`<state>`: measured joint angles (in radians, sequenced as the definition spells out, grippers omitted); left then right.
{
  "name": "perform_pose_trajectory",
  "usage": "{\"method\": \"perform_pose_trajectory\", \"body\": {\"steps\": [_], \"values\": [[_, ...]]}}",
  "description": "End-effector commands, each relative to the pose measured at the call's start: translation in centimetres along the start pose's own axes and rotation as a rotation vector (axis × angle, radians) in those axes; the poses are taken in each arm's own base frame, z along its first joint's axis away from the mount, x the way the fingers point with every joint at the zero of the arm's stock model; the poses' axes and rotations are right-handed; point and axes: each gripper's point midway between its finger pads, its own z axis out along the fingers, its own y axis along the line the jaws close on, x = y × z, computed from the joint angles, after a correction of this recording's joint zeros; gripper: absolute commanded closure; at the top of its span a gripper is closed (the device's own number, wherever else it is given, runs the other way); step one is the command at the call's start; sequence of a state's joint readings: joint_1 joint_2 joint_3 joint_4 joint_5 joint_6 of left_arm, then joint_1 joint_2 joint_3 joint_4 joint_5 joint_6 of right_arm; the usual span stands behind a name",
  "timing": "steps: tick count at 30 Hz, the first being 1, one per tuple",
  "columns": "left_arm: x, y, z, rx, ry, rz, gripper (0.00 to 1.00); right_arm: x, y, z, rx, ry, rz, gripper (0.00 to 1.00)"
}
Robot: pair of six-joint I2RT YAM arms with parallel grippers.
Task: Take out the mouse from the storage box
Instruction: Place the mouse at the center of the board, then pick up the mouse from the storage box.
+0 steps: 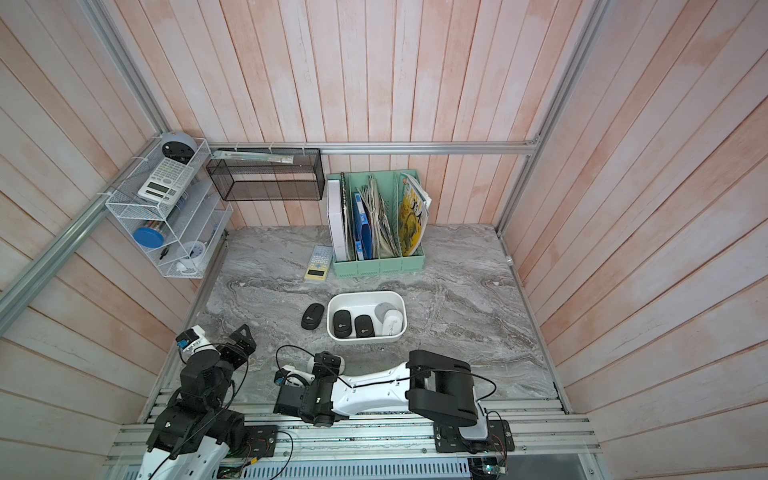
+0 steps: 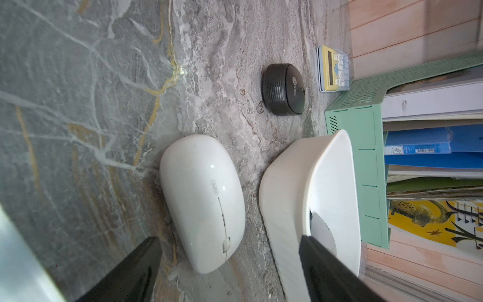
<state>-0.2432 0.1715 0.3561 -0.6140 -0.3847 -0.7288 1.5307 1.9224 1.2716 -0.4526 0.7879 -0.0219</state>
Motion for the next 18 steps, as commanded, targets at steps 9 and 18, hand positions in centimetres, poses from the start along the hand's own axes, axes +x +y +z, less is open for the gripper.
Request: {"method": "perform_pose_trajectory", "body": {"steps": [9,18], "values": [[2.4,-2.2,1.5,0.048,0.166,0.052,0.0,4.1,-9.7,-4.3,0.155,-0.007,0.246,0.09],[8.1,-8.0,3.0,0.054,0.551,0.238,0.0,13.8,-19.0,-5.1,0.279,0.059,0.65,0.09]]}}
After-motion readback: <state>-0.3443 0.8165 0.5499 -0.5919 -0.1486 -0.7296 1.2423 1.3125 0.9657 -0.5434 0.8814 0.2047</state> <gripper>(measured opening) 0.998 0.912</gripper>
